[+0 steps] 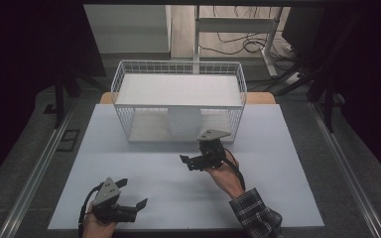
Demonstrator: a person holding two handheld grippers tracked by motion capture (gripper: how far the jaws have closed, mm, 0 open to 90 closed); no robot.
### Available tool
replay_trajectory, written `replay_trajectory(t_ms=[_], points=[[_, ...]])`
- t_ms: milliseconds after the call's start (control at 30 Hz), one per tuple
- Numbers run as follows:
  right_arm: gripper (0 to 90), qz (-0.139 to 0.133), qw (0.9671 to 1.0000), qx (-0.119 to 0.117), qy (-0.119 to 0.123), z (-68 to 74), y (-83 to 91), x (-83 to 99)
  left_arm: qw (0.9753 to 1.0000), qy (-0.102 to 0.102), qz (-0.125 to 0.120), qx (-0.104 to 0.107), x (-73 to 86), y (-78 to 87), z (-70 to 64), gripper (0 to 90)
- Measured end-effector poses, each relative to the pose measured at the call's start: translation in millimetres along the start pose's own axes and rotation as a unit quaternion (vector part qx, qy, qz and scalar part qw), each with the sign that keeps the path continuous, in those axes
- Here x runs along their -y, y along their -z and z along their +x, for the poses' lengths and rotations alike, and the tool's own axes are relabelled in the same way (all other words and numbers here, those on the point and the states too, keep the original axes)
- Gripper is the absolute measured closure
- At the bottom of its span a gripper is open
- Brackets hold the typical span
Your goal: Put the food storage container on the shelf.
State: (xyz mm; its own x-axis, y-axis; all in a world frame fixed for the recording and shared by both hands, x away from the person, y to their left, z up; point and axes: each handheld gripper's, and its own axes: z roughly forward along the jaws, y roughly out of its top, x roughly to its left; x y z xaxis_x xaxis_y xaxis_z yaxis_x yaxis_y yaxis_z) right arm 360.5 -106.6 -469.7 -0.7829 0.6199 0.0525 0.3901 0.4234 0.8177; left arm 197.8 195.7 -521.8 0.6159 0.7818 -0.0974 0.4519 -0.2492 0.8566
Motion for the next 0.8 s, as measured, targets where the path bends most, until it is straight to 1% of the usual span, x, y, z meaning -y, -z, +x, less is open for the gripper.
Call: replay_trajectory(t_ms=[133,233,300,467,500,533,567,667,800], points=[[4.3,0.000,1.0000,0.001,-0.004,0.3,2.3,6.4,1.0000,0.000,0.001,0.000,0.3,-0.7,-0.4,3.4],[2.4,-0.002,0.9999,0.000,-0.010,0.2,6.2,15.2,1.0000,-0.002,0.004,-0.001,0.7,-1.3,-0.6,3.3],[2.4,0.001,0.9999,0.000,-0.010,-0.1,7.2,16.9,1.0000,-0.003,0.004,-0.002,0.7,-1.1,-0.5,3.3],[1.4,-0.002,1.0000,0.000,-0.009,-0.4,16.5,23.4,1.0000,0.000,0.006,-0.003,1.1,-0.9,0.4,3.3],[1.2,-0.002,1.0000,0.001,-0.007,-0.2,18.0,24.5,1.0000,0.001,0.009,-0.002,1.0,-0.9,0.4,3.4],[0.9,0.000,1.0000,0.003,-0.003,0.5,21.0,26.3,0.9999,0.007,0.013,0.006,0.5,-0.5,0.6,3.9],[0.8,0.000,1.0000,0.005,-0.003,1.2,22.8,27.2,0.9999,0.007,0.013,0.007,0.4,-0.3,0.6,4.1],[0.6,0.001,1.0000,0.008,-0.001,2.2,26.5,28.7,0.9999,0.004,0.014,0.004,0.0,0.3,0.2,4.4],[0.1,-0.003,0.9999,0.015,0.000,4.8,36.1,32.0,0.9999,0.001,0.011,-0.002,0.0,1.8,0.6,4.0]])
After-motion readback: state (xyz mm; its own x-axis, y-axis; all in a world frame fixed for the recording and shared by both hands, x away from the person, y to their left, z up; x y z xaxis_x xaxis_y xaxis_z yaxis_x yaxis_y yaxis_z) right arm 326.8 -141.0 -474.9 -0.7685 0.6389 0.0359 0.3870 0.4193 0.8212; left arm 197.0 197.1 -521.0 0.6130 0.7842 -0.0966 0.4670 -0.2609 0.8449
